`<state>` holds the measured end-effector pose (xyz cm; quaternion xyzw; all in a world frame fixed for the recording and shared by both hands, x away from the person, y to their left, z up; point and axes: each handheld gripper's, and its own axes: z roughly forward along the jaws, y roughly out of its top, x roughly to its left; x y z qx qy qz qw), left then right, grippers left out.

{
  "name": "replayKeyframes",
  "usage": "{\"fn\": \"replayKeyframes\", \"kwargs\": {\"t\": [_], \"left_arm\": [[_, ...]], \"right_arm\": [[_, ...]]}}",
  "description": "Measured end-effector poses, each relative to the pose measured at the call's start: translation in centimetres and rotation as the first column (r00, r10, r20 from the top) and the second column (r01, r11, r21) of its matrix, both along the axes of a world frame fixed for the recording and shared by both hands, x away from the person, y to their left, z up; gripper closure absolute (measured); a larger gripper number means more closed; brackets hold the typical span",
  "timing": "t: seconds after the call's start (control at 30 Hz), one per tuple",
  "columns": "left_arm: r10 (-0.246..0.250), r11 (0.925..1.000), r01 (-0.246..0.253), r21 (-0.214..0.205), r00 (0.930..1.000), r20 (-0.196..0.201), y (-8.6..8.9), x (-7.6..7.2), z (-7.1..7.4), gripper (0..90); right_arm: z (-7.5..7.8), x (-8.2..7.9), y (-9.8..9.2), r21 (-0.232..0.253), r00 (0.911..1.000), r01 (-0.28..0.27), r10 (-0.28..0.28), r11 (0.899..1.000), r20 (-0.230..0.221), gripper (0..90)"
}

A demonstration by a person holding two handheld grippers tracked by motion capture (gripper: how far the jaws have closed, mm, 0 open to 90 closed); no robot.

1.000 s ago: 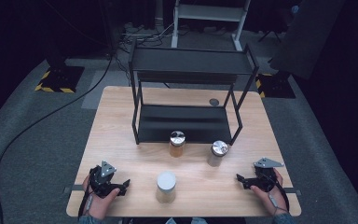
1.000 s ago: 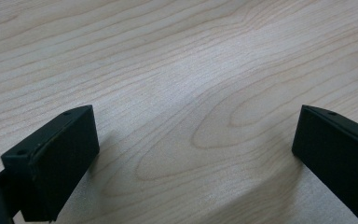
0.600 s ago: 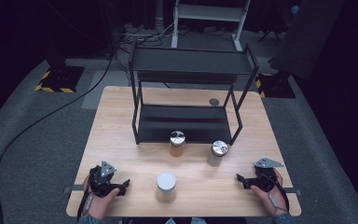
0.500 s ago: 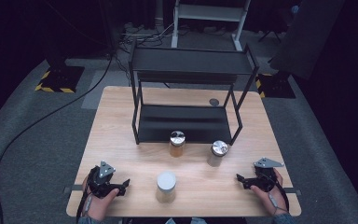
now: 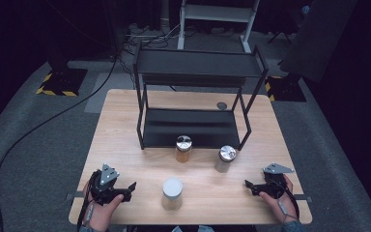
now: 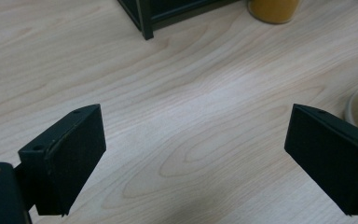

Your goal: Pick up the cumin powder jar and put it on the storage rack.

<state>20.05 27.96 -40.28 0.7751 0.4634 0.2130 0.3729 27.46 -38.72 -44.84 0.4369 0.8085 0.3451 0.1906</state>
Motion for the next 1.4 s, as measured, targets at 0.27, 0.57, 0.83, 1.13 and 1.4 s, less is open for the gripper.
{"fn": "replayKeyframes", "kwargs": {"t": [0.27,0.57,0.83,1.13,1.4], "left_arm": [[-0.018,0.9995,0.020,-0.026,0.9973,0.072,-0.3,-1.4,1.6,5.0],[-0.034,0.9958,0.047,-0.079,0.9873,0.155,-0.9,-2.8,2.8,4.9],[-0.053,0.9948,0.069,-0.075,0.9797,0.193,-1.6,-3.2,3.7,5.1],[-0.091,0.9863,0.114,-0.119,0.9791,0.182,-2.4,-2.5,3.9,5.2],[-0.134,0.9823,0.156,-0.104,0.9726,0.190,-4.4,-2.6,4.6,5.2]], "right_arm": [[0.0,0.0,0.0,0.000,1.0000,0.000,0.000,1.000,0.000,2.1],[0.0,0.0,0.0,0.000,1.0000,0.000,0.000,1.000,0.000,2.1],[0.0,0.0,0.0,0.000,1.0000,0.000,0.000,1.000,0.000,2.1],[0.0,0.0,0.0,0.000,1.0000,0.000,0.000,1.000,0.000,2.1],[0.0,0.0,0.0,0.000,1.0000,0.000,0.000,1.000,0.000,2.1]]}}
